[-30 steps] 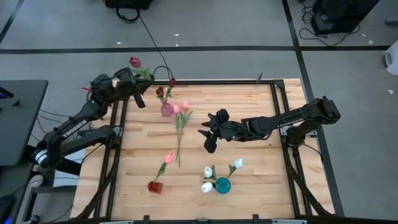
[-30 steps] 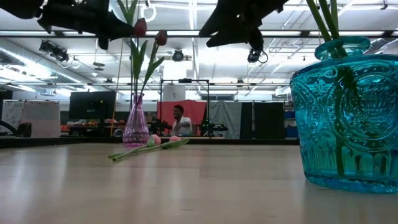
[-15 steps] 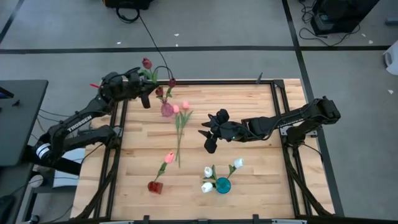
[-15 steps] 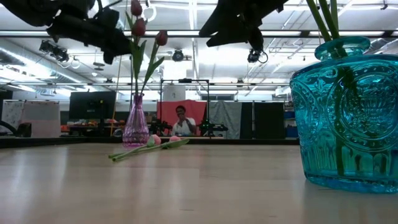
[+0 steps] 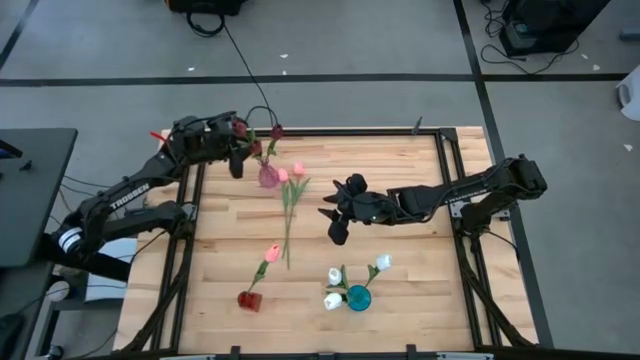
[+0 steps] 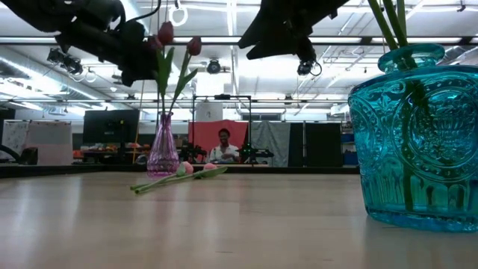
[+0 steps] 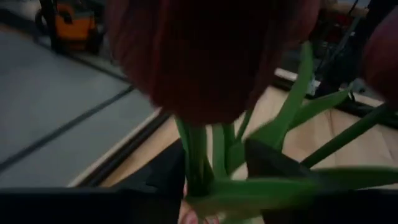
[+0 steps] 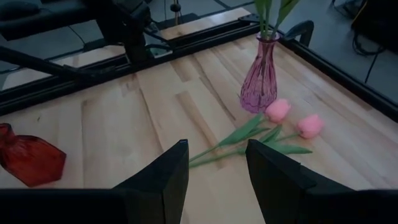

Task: Sort flowers into vase by color
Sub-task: Put the red flower into the purple vase, then put the right pink flower into the red vase

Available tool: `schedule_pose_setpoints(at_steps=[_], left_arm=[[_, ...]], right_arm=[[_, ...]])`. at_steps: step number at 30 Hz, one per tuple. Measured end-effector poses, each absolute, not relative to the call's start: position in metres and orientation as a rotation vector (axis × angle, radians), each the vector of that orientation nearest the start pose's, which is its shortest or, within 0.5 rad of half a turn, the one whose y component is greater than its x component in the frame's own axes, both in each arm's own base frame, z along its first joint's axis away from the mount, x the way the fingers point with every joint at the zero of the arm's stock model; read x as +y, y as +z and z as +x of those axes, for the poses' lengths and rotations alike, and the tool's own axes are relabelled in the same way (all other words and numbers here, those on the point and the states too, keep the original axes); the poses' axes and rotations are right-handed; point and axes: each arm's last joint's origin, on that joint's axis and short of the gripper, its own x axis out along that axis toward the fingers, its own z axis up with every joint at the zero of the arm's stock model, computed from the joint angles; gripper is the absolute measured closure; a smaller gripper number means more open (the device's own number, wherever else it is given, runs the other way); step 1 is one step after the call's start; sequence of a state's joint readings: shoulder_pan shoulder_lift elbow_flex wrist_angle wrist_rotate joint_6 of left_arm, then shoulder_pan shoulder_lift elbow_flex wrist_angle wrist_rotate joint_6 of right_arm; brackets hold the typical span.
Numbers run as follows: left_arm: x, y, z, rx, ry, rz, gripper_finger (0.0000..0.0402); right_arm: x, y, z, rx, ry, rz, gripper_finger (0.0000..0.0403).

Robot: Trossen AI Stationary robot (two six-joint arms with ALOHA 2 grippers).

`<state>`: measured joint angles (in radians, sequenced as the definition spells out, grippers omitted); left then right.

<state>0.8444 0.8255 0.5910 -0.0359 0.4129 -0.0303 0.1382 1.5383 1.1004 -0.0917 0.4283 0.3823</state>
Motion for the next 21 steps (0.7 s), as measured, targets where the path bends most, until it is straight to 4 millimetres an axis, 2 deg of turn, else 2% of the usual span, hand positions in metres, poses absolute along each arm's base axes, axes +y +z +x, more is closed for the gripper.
schedule_pose_setpoints(at_steps=[3,6,16,19,21], left_arm=[[0.125,0.277,0.126,0.283,0.442,-0.231,0.021],[0.119,0.283,0.119,0.343,0.49,-0.202,0.0207],[0.088,0.303,0.089,0.354,0.567,-0.198,0.0206],[0.075,0.306,0.081,0.323,0.503,-0.206,0.0206],[0.066,0.309,0.078,0.291,0.442,-0.202,0.0206]], right_arm=[[0.033,0.27,0.339,0.452,-0.361,0.23,0.0231],[0.03,0.27,0.339,0.46,-0.343,0.233,0.0231],[0.014,0.269,0.341,0.471,-0.327,0.264,0.0231],[0.009,0.261,0.349,0.474,-0.327,0.292,0.0231],[0.008,0.247,0.359,0.483,-0.315,0.298,0.0231]])
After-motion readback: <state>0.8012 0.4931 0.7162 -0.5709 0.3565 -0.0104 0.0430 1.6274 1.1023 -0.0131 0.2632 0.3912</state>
